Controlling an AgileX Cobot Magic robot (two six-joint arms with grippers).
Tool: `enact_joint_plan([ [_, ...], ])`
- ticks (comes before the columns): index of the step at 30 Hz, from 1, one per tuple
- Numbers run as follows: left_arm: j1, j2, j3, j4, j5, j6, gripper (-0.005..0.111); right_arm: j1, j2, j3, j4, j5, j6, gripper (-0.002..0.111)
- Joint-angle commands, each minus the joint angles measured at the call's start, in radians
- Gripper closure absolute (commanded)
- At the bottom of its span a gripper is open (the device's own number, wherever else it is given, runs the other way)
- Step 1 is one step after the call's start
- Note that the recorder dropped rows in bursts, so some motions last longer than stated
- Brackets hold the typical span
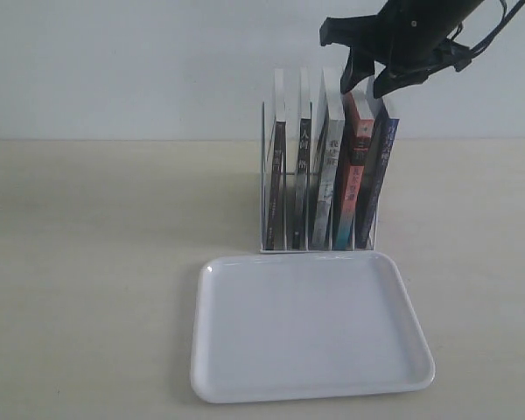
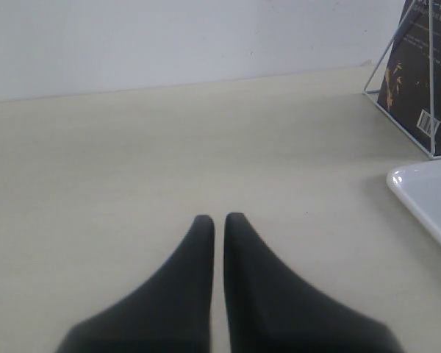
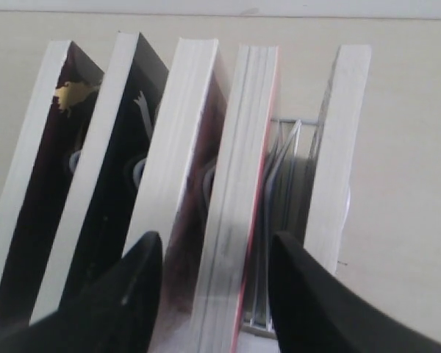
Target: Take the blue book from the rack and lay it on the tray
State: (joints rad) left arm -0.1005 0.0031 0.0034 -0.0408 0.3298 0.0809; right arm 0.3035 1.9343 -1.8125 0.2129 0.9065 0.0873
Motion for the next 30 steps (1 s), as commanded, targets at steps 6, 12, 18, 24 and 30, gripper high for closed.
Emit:
enact_joint_plan([
  [6, 0.0, -0.003, -0.003, 0.001, -0.015, -0.007, 0.102, -0.004, 0.027, -0.014, -0.012, 0.036, -0.01, 0.064],
  [12, 0.0, -0.003, -0.003, 0.001, -0.015, -0.007, 0.102, -0.004, 0.031, -0.072, -0.031, 0.068, -0.009, 0.064],
  [18, 0.0, -0.003, -0.003, 0.001, -0.015, -0.007, 0.102, -0.004, 0.032, -0.084, -0.043, 0.096, -0.007, 0.064],
  [24, 0.0, -0.003, -0.003, 0.001, -0.015, -0.007, 0.102, -0.004, 0.033, -0.084, -0.043, 0.084, -0.014, 0.078],
  [30, 0.0, -0.003, -0.003, 0.001, -0.015, -0.007, 0.102, -0.004, 0.089, -0.084, -0.032, 0.098, -0.014, 0.065],
])
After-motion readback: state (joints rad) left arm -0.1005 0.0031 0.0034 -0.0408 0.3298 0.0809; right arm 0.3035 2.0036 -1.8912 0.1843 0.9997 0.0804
